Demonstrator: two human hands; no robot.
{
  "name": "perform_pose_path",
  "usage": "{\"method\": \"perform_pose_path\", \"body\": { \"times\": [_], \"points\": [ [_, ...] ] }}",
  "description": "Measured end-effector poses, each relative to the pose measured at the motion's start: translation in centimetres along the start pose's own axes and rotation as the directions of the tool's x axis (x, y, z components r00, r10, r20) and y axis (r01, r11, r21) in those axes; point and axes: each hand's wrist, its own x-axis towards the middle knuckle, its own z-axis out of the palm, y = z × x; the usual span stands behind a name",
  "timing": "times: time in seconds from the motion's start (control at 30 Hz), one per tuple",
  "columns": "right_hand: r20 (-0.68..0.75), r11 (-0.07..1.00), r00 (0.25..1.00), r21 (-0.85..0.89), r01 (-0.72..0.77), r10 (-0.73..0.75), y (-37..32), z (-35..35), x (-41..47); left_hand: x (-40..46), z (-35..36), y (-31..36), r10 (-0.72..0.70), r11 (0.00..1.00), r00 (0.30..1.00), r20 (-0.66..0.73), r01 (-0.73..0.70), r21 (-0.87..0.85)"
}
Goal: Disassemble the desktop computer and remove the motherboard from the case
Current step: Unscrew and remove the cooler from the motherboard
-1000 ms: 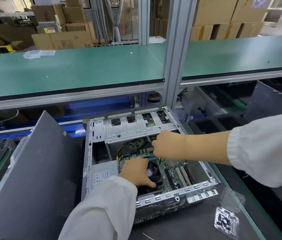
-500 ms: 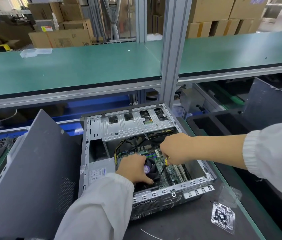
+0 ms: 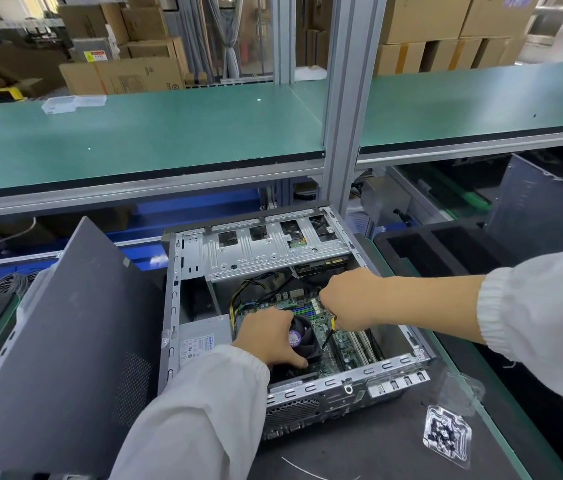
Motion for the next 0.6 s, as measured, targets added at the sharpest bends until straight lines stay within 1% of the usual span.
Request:
{"method": "perform_pose_path", "body": {
  "times": [0.03, 0.07, 0.1, 0.13, 0.17, 0.2, 0.23, 0.27, 0.3, 0.33, 0.37, 0.4, 0.43, 0.47, 0.5, 0.53, 0.57, 0.6],
  "points": [
    [0.023, 1.0, 1.0, 0.016, 0.0, 0.0, -0.2, 0.0, 0.1, 0.0, 0.0, 0.0, -0.001, 1.0, 1.0, 0.004, 0.001, -0.001],
    [0.089, 0.998, 0.996, 0.067, -0.017, 0.011, -0.3, -0.2, 0.5, 0.0, -0.1, 0.0, -0.002, 1.0, 1.0, 0.008, 0.002, -0.001],
    [0.201, 0.982, 0.979, 0.176, -0.072, 0.035, -0.2, -0.5, 0.9, 0.0, -0.1, 0.0, -0.001, 1.0, 1.0, 0.01, 0.001, 0.001],
    [0.359, 0.925, 0.932, 0.333, -0.183, 0.056, 0.1, -0.7, 1.6, 0.0, -0.1, 0.0, -0.001, 1.0, 1.0, 0.011, 0.001, 0.005],
    [0.525, 0.81, 0.85, 0.476, -0.342, 0.05, 0.5, -1.1, 2.3, 0.0, -0.2, 0.0, -0.004, 1.0, 1.0, 0.009, 0.004, 0.007],
    [0.661, 0.673, 0.75, 0.55, -0.495, 0.011, 1.2, -1.5, 2.8, -0.1, -0.2, 0.0, -0.01, 1.0, 1.0, 0.007, 0.01, 0.006],
    [0.745, 0.566, 0.666, 0.564, -0.601, -0.035, 1.8, -1.9, 3.2, -0.1, -0.2, 0.0, -0.016, 1.0, 1.0, 0.005, 0.016, 0.003],
    [0.787, 0.506, 0.613, 0.557, -0.659, -0.067, 2.3, -2.1, 3.4, -0.2, -0.2, 0.0, -0.019, 1.0, 1.0, 0.005, 0.019, 0.0],
    [0.808, 0.492, 0.583, 0.541, -0.682, -0.081, 2.6, -2.2, 3.6, -0.2, -0.2, 0.0, -0.019, 1.0, 1.0, 0.005, 0.019, -0.004],
    [0.812, 0.516, 0.577, 0.53, -0.673, -0.082, 2.7, -2.1, 3.7, -0.2, -0.1, 0.0, -0.017, 1.0, 1.0, 0.007, 0.017, -0.01],
    [0.801, 0.568, 0.595, 0.523, -0.635, -0.071, 2.5, -2.0, 3.7, -0.1, -0.1, 0.0, -0.014, 1.0, 1.0, 0.01, 0.014, -0.015],
    [0.764, 0.65, 0.644, 0.514, -0.56, -0.049, 2.2, -2.0, 3.8, -0.1, -0.1, -0.1, -0.012, 1.0, 1.0, 0.011, 0.012, -0.017],
    [0.686, 0.761, 0.727, 0.482, -0.434, -0.02, 1.6, -1.9, 3.7, -0.1, 0.0, -0.1, -0.01, 1.0, 1.0, 0.011, 0.01, -0.016],
    [0.564, 0.884, 0.825, 0.393, -0.253, -0.015, 0.9, -2.0, 3.4, -0.1, 0.0, -0.1, -0.009, 1.0, 1.0, 0.013, 0.009, -0.013],
    [0.402, 0.973, 0.914, 0.227, -0.037, -0.059, 0.0, -2.2, 2.7, 0.0, 0.0, -0.1, -0.009, 1.0, 1.0, 0.014, 0.009, -0.01],
    [0.231, 0.987, 0.961, -0.002, 0.159, -0.154, -0.8, -2.3, 1.9, 0.0, 0.0, -0.1, -0.008, 1.0, 1.0, 0.014, 0.008, -0.006],
    [0.104, 0.916, 0.949, -0.246, 0.316, -0.299, -1.5, -2.3, 1.1, 0.1, 0.1, -0.1, -0.005, 1.0, 1.0, 0.012, 0.006, -0.003],
    [0.053, 0.776, 0.887, -0.462, 0.43, -0.46, -2.1, -2.3, 0.4, 0.1, 0.1, 0.0, 0.0, 1.0, 1.0, 0.012, 0.0, 0.002]
  ]
}}
